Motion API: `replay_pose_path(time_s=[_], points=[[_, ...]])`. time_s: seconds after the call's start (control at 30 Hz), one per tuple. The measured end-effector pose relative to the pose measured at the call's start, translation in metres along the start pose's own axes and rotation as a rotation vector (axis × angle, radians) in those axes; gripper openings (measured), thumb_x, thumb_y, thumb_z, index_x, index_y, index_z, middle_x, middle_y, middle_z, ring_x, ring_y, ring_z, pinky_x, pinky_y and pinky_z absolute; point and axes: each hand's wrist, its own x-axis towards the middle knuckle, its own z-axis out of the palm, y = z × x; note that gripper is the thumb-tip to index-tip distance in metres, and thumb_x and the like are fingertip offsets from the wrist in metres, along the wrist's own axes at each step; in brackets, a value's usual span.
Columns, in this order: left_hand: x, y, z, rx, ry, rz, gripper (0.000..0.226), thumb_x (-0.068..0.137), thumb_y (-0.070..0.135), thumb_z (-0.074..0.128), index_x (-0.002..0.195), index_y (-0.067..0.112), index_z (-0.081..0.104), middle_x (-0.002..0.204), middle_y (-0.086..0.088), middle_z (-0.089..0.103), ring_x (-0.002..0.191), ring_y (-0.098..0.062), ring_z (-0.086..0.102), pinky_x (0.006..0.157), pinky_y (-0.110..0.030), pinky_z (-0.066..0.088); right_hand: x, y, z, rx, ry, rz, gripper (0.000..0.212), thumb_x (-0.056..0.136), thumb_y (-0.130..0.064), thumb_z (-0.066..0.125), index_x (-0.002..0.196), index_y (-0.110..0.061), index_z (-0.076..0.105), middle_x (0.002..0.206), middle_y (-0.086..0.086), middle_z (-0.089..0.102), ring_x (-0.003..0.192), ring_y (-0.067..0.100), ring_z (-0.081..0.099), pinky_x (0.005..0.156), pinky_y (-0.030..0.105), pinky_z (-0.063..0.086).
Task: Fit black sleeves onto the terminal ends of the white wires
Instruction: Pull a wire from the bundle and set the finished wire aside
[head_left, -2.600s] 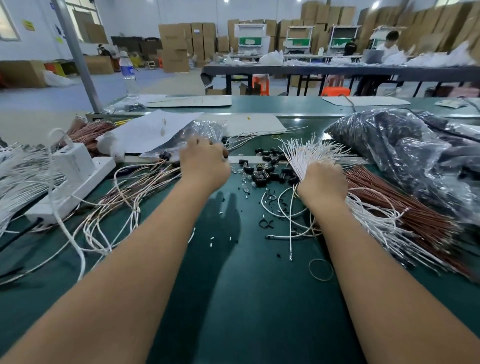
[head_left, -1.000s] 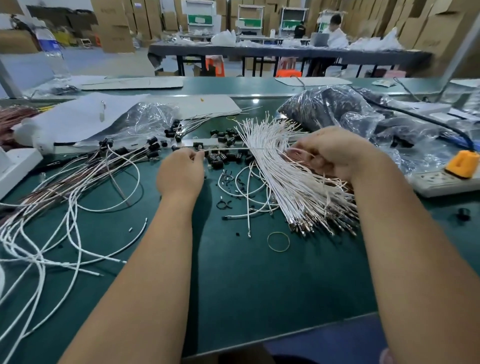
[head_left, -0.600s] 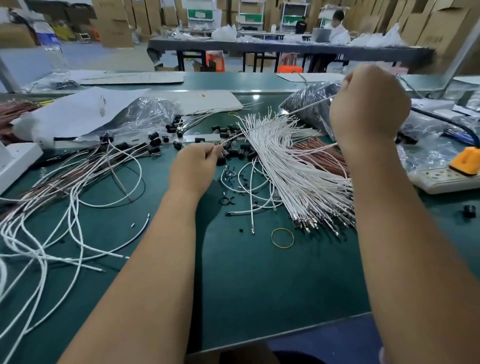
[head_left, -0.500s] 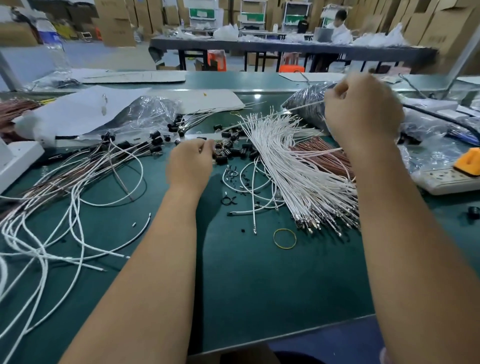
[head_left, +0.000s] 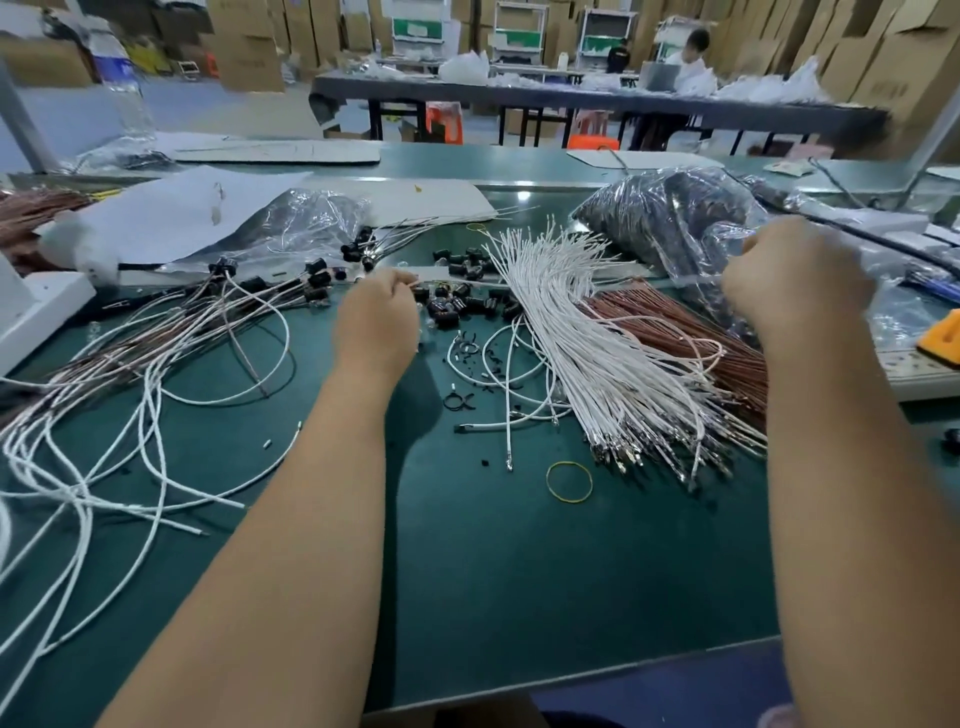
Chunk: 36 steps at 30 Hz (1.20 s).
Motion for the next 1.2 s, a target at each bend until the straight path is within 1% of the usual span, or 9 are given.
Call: replay_pose_path(time_s=[0.1,0.23,0.33,0.47,0.6,0.73,0.93,1.1,1.2], points=[[-0.001,0.0,0.003,-0.086,-0.089,0.054,0.03,0.1,0.007,0.036,0.111,0.01,0.063,0.067,-0.014,0.058,0.043,-0.01,0.032,0.043,-0.027,0.026,-0.012,-0.032,0.009,0.022,0.123,-0.128,0.057,0.084,-0.011,0.055,0.139,-0.013,0.04,0.153,0.018,0.018,0.142,0.038,0.013,0.115,0.057,0.008],[-0.003,0.005,0.002,-0.191,-0.147,0.096,0.022,0.1,0.01,0.042,0.108,0.017,0.062,0.066,-0.005,0.054,0.051,-0.014,0.04,0.05,-0.028,0.033,-0.06,-0.102,0.042,0.247,0.143,-0.699,0.056,0.082,-0.005,0.051,0.135,-0.021,0.049,0.134,0.008,0.044,0.127,0.024,0.036,0.107,0.041,0.021],[-0.004,0.007,0.004,-0.261,-0.104,0.072,0.01,0.097,0.009,0.049,0.099,0.017,0.055,0.071,0.003,0.063,0.056,-0.004,0.054,0.054,-0.015,0.039,-0.089,-0.128,0.073,0.384,-0.03,-0.881,0.045,0.088,-0.005,0.045,0.129,-0.02,0.057,0.117,0.005,0.063,0.109,0.024,0.054,0.098,0.037,0.036],[0.0,0.003,0.001,-0.218,-0.054,0.078,0.007,0.093,0.016,0.06,0.09,0.013,0.055,0.072,0.004,0.066,0.057,0.007,0.056,0.054,-0.007,0.04,-0.089,-0.124,0.094,0.543,-0.096,-0.867,0.031,0.094,-0.008,0.049,0.122,-0.011,0.063,0.109,0.009,0.067,0.101,0.025,0.058,0.091,0.039,0.045],[0.002,0.01,-0.003,-0.417,-0.144,0.078,0.009,0.089,0.013,0.067,0.08,0.012,0.064,0.074,-0.003,0.07,0.065,-0.006,0.066,0.066,-0.018,0.054,-0.078,-0.118,0.097,0.627,-0.104,-0.75,0.022,0.096,-0.01,0.053,0.11,-0.009,0.069,0.104,0.012,0.065,0.096,0.026,0.059,0.085,0.032,0.045],[0.0,0.011,-0.007,-0.485,-0.106,0.059,0.007,0.085,0.01,0.071,0.079,0.007,0.073,0.058,0.013,0.067,0.055,0.006,0.058,0.059,-0.009,0.045,-0.077,-0.115,0.1,0.636,-0.096,-0.709,0.021,0.097,-0.007,0.048,0.107,-0.007,0.066,0.105,0.011,0.059,0.087,0.022,0.055,0.073,0.025,0.037],[0.0,0.014,-0.011,-0.703,-0.147,-0.119,0.011,0.085,0.012,0.07,0.075,0.013,0.073,0.069,0.0,0.072,0.066,-0.01,0.061,0.068,-0.019,0.052,-0.079,-0.114,0.1,0.7,-0.099,-0.717,0.019,0.096,-0.002,0.045,0.1,-0.007,0.062,0.098,0.008,0.059,0.086,0.02,0.053,0.077,0.032,0.045],[0.001,0.017,-0.009,-1.017,-0.299,-0.19,0.017,0.091,0.004,0.058,0.083,0.007,0.073,0.075,-0.004,0.074,0.07,-0.009,0.066,0.07,-0.018,0.054,-0.077,-0.113,0.095,0.886,-0.086,-0.641,0.021,0.093,-0.002,0.05,0.097,-0.011,0.069,0.089,0.003,0.064,0.079,0.014,0.054,0.064,0.019,0.037],[0.002,0.016,-0.005,-0.915,-0.234,-0.151,0.019,0.093,0.013,0.06,0.081,0.015,0.075,0.08,-0.002,0.075,0.076,-0.011,0.066,0.075,-0.022,0.055,-0.075,-0.113,0.094,0.932,-0.051,-0.551,0.021,0.093,-0.002,0.052,0.098,-0.009,0.071,0.091,0.003,0.066,0.079,0.013,0.056,0.064,0.01,0.037]])
